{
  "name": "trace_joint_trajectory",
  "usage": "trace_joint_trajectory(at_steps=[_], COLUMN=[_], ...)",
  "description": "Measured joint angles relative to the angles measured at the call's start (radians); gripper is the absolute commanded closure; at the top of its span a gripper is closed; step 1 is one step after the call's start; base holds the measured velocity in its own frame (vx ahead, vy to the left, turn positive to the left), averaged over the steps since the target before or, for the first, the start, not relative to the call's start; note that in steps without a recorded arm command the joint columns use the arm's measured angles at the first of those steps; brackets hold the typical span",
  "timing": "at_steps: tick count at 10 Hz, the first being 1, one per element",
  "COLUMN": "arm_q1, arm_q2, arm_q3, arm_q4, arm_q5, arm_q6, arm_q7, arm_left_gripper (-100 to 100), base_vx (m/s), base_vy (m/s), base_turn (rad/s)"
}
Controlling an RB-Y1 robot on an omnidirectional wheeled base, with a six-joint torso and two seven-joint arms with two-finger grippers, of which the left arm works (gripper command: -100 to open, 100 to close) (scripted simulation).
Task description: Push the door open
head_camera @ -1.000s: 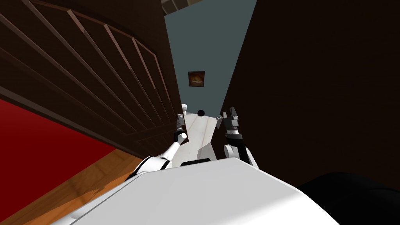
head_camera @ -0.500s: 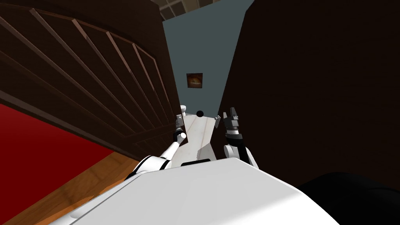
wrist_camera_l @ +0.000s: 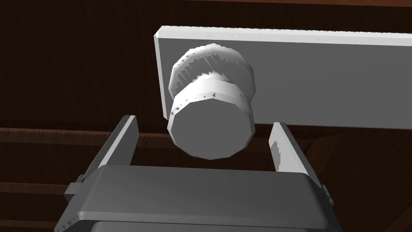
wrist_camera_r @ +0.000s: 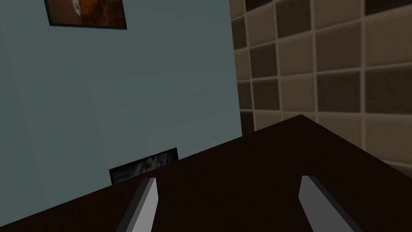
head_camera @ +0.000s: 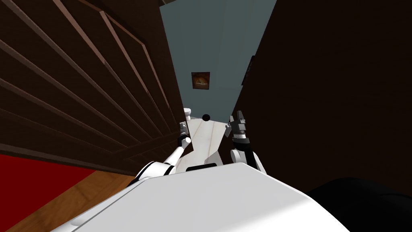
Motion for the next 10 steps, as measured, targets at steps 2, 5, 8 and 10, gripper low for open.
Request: trace_joint_trajectory(at_steps=[2,5,8,10], arm_q1=[-0.001,0.001,0.003,-0.01], arm_q2=[0.0,-0.001,0.001,0.01], arm_q3=[0.0,-0.001,0.0,-0.001], arm_q4=[-0.001,0.002,0.011,0.032], arm_q5=[0.0,0.0,0.018,0.033], arm_q6=[0.0,0.002,-0.001,-0.022], arm_q7=[0.0,0.0,-0.009,-0.013], arm_left_gripper=[100,100,100,100], base_vx=[-0.025,-0.024,0.094,0.09], base_vy=[-0.005,-0.004,0.006,0.006], base_turn=[0.001,-0.003,-0.009,0.003])
